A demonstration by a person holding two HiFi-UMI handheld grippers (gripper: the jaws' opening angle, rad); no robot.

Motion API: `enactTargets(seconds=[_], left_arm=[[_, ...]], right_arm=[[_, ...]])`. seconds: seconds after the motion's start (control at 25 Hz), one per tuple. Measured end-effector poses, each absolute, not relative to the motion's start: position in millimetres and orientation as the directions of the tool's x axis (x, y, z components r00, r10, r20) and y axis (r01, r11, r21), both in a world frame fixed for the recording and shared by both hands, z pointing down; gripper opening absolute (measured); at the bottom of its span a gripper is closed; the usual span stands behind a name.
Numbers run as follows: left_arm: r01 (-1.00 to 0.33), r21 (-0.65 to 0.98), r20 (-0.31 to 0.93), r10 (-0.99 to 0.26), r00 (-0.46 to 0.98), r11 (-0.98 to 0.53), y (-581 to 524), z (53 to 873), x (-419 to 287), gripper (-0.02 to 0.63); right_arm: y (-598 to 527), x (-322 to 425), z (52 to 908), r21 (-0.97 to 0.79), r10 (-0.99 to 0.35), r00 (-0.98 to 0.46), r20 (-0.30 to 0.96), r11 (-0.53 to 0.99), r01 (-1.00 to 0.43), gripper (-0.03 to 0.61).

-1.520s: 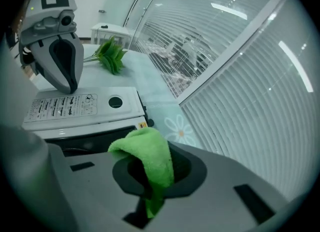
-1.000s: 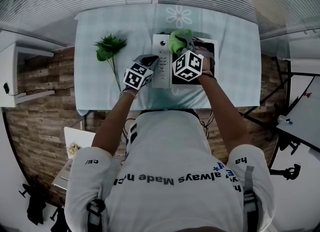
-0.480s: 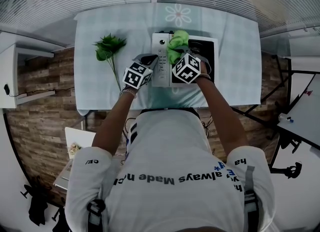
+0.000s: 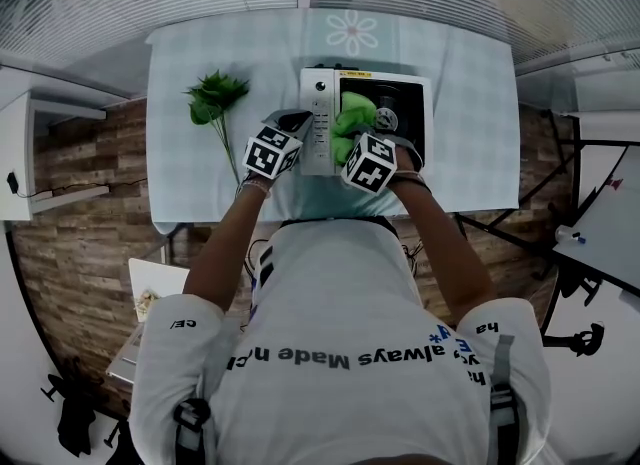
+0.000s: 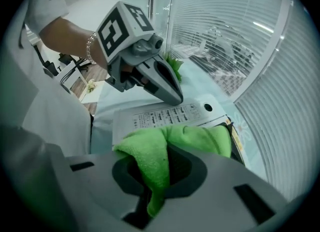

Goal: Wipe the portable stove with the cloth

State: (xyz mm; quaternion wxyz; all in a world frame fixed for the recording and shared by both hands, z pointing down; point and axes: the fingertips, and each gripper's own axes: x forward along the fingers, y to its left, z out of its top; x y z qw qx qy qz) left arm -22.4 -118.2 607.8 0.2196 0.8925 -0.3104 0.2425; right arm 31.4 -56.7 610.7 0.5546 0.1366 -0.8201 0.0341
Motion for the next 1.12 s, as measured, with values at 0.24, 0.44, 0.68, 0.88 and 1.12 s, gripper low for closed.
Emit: enactTargets(seconds=[0.24,0.44,0.68,0.88,1.12], left_arm=[[-0.66,0.237,0.576,-0.444,0.686,-0.713,-118.4,608.4,-23.5,0.011],[-0.657,0.233,0.579,-0.44,0.686,-0.717,-119.0,608.6,-22.3,0.011],[-0.659,0.233,0.583,-0.44,0.683,-0.715,-119.4,609.1,-22.4,0.011],[-0.66,0.228,0.588,-0.439,0.68,-0.716,-119.7,608.4,-22.2,0.011],[-0.663,0.233,0.592,-0.437,0.678,-0.712,-120.4,609.5,-22.9,0.011]], right_arm=[[-52.0,26.3,597.3,0.115,-0.21,-0.379,0.901,0.959,-0.258,0.023],[-35.4,8.0,538.2,0.087,-0.275,-0.54,0.795,0.934,-0.348,0.023],[27.5,-18.8,559.8,0.012,-0.197,-0.581,0.79,0.952,-0.306,0.023],[53.6,-29.6,604.8,-0.042,-0.123,-0.553,0.824,0.96,-0.277,0.023],[60.9,-29.6,649.0,-0.084,-0.077,-0.504,0.86,0.954,-0.288,0.023]])
